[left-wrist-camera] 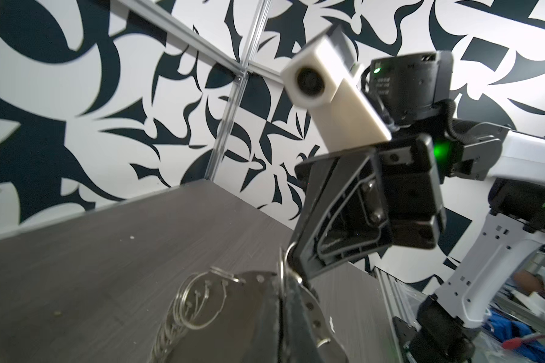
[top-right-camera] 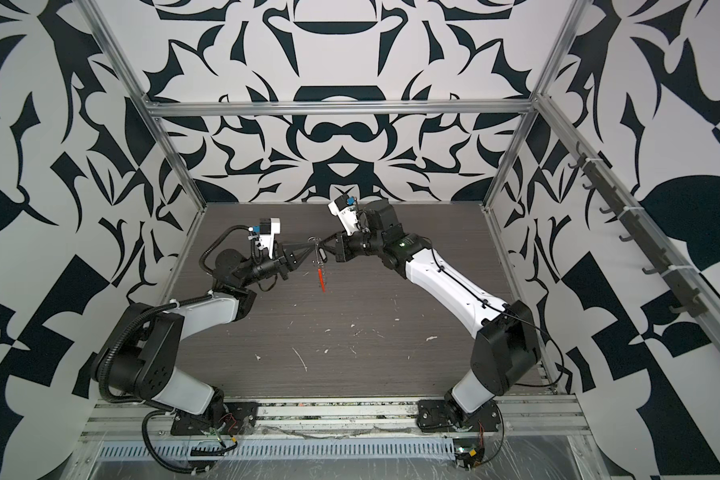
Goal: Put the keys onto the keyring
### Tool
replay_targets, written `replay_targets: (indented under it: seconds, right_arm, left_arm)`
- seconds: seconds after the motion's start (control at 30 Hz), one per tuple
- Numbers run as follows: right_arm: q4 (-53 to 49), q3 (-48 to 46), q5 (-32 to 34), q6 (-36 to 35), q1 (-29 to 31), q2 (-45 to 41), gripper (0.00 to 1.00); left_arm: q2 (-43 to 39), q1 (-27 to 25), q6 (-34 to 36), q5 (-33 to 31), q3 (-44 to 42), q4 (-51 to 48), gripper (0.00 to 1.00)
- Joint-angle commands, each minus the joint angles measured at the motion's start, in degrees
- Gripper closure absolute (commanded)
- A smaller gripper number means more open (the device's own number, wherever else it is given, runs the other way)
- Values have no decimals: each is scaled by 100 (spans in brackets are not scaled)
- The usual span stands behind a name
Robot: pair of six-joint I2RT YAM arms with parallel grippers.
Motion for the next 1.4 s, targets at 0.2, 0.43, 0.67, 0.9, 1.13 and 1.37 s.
replay_targets:
  seconds: [0.2,0.43,0.67,0.9,1.13,1.37]
  right_arm:
    - [3,-168,97,216,-94,-141,100]
    - [185,-127,83,-129,-125,-484,100]
    - [161,210,-467,-261,-103,-406,100]
    - [152,404,-554,-411,-9,-384,100]
    - [110,552,-545,-522,36,-334,100]
    - [82,604,-472,-568,66,-314,100]
  left_arm:
    - [-335,-44,136,-231,109,811,100]
    - [-121,-46,-259,57,289,812,100]
    - [12,-120,-370,188,431,805,100]
    - [79,-130,-406,238,452,811,100]
    - [136,-131,-441,259,481,811,100]
    - [171,-132,-492,304,496,810,100]
